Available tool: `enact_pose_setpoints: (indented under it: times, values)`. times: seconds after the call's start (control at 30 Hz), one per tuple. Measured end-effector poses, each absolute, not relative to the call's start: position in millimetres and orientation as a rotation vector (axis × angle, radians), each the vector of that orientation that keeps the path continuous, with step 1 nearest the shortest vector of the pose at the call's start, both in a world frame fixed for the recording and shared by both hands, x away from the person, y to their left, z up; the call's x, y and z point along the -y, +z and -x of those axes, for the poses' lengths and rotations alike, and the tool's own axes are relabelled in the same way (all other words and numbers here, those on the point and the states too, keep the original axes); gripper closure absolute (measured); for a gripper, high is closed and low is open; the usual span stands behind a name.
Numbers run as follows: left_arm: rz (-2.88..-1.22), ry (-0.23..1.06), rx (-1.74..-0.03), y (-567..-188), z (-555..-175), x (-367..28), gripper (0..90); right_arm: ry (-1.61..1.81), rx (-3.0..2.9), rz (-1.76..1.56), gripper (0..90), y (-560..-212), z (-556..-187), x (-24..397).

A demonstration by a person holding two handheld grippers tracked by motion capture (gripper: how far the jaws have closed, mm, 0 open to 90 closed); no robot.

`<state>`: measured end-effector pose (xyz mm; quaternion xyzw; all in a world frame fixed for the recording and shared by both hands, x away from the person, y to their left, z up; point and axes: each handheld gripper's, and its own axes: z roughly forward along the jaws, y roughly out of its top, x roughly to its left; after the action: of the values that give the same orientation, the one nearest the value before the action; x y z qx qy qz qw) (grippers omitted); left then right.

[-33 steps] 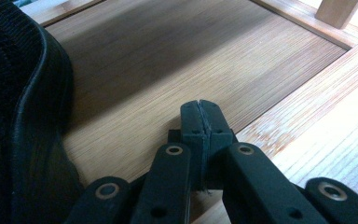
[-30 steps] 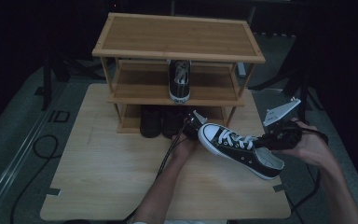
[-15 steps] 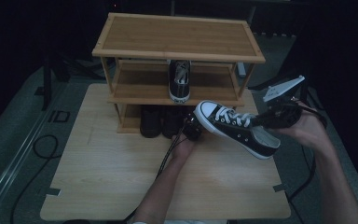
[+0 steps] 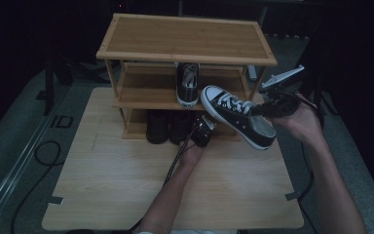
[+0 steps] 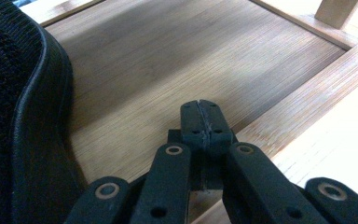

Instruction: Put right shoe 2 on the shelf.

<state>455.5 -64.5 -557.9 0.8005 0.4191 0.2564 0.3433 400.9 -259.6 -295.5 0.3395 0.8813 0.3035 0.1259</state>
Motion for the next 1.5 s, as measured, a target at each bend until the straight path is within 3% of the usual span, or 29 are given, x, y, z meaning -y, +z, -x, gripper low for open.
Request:
enact_pose_setpoints:
  times: [1.17, 1.3, 1.5]
  values:
    - [-2.077, 0.660, -1.092, -558, -456, 65, 89.9, 0.968, -2.199, -1.358, 88.1, -318, -430, 217]
    - [-2.078, 0.665, -1.091, -558, -456, 65, 89.9, 1.014, -2.198, -1.336, 84.4, -318, -430, 219]
    - [-2.077, 0.654, -1.089, -558, -456, 65, 89.9, 1.092, -2.237, -1.305, 70.3, -314, -429, 222]
